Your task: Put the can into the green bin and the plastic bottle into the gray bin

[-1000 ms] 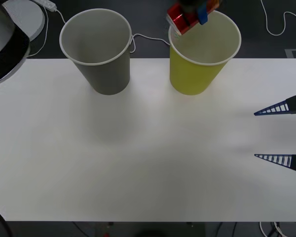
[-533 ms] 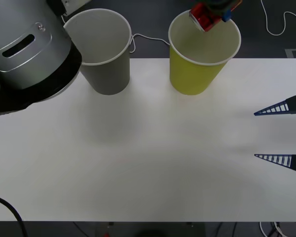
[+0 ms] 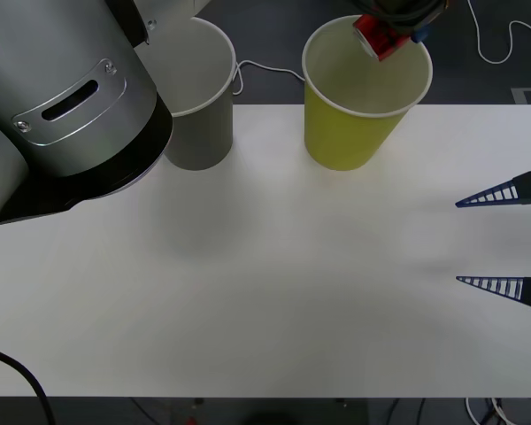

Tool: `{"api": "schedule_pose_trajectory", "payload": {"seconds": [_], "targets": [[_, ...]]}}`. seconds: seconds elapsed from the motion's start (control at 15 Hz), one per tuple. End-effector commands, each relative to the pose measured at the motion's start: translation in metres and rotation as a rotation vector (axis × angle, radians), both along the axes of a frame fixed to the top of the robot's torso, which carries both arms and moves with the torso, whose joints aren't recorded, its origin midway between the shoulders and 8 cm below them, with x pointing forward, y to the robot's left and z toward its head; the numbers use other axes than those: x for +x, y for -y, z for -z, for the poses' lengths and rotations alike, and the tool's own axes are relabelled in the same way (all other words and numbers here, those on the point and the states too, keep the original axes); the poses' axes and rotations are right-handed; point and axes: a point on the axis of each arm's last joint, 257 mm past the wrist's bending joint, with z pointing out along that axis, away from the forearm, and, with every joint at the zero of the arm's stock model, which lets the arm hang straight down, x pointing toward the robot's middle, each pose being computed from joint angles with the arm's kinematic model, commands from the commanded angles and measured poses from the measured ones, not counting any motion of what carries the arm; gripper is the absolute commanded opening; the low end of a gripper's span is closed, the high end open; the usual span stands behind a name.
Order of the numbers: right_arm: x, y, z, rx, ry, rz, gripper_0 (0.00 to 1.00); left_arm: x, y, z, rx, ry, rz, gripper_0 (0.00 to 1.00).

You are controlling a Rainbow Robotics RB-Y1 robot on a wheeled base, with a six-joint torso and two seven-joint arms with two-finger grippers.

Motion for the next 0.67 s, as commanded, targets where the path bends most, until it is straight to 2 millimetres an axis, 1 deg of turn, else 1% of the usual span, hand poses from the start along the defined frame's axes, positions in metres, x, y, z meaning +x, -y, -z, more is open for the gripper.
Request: {"api": "schedule_pose_trajectory", "payload": {"seconds": [0.07, 0.13, 0.33, 0.4, 0.53, 0.67], "targets": [[0.000, 0.000, 0.000, 0.000, 0.000, 0.000, 1.00, 0.001, 0.002, -0.002, -0.015, 0.003, 0.003, 0.85], [0.000, 0.000, 0.000, 0.000, 0.000, 0.000, 1.00, 0.000, 0.003, -0.002, -0.018, 0.001, 0.004, 1.00], [0.000, 0.000, 0.000, 0.000, 0.000, 0.000, 1.00, -0.003, 0.006, -0.003, -0.034, -0.016, 0.011, 1.00], [0.000, 0.000, 0.000, 0.000, 0.000, 0.000, 1.00, -0.004, 0.003, -0.005, -0.040, -0.031, 0.017, 1.00], [0.000, 0.000, 0.000, 0.000, 0.000, 0.000, 1.00, -0.006, -0.012, -0.010, -0.024, -0.058, 0.049, 1.00], [0.000, 0.000, 0.000, 0.000, 0.000, 0.000, 1.00, -0.009, -0.036, -0.017, -0.024, -0.095, 0.080, 1.00]]}}
